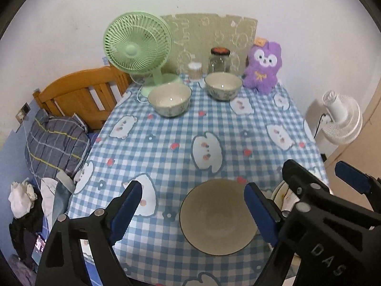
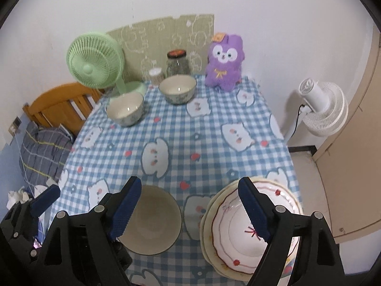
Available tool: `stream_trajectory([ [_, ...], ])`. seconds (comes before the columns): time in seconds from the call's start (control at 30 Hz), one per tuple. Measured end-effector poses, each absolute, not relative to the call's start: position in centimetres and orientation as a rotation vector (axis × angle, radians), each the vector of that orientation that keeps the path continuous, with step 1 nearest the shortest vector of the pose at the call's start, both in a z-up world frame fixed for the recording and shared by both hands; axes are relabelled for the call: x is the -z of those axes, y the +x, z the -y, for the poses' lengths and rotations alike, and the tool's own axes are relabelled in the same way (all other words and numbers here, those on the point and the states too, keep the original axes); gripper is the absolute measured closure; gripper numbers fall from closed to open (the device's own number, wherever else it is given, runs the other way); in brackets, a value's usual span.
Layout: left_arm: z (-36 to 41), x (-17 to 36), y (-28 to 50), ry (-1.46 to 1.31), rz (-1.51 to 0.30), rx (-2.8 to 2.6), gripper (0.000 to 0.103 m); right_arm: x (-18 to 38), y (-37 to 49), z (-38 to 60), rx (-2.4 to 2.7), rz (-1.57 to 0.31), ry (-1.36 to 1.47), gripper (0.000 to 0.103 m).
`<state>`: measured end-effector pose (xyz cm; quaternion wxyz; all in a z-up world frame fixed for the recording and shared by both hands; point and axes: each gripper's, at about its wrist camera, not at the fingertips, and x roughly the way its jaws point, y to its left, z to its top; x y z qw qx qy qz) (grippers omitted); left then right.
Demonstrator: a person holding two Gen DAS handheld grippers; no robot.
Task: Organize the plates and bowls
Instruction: 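Withdraw both tools and move toward the bowl beside the green fan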
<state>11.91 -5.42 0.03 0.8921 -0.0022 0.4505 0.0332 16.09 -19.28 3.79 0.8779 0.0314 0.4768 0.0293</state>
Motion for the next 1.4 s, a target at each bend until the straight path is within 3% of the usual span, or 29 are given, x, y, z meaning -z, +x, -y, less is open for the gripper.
stream_trajectory([
  [0.73, 2.5, -5.2, 13.2, -0.050, -0.853, -0.066, 0.014, -9.5, 18.2, 16.5, -0.026, -0.888, 0.004, 0.018],
  [1.4, -2.5, -4.5, 20.2, -0.049, -0.865, -0.025, 0.015, -7.5, 25.2, 10.9, -0.050, -0.922, 0.064, 0.018],
])
